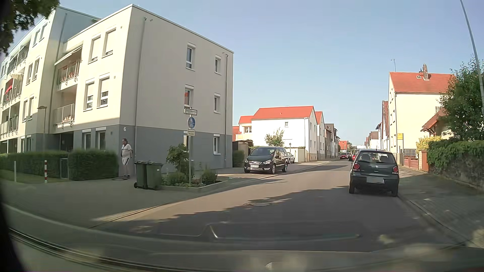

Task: Follow the waypoints while adhering to traffic rules and regulations

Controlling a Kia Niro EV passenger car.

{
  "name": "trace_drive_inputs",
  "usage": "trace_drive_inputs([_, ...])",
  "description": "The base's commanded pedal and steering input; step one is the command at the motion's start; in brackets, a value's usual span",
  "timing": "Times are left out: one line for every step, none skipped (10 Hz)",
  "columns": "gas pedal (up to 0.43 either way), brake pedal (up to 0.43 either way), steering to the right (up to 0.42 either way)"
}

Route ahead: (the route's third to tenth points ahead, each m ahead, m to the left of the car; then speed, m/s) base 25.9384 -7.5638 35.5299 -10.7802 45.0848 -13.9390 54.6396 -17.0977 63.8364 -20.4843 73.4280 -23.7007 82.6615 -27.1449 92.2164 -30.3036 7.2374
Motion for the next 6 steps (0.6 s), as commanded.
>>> trace_drive_inputs([0.079, 0.03, 0.058])
trace_drive_inputs([0.087, 0.03, 0.066])
trace_drive_inputs([0.087, 0.03, 0.072])
trace_drive_inputs([0.087, 0.03, 0.078])
trace_drive_inputs([0.087, 0.03, 0.081])
trace_drive_inputs([0.11, 0.03, 0.081])
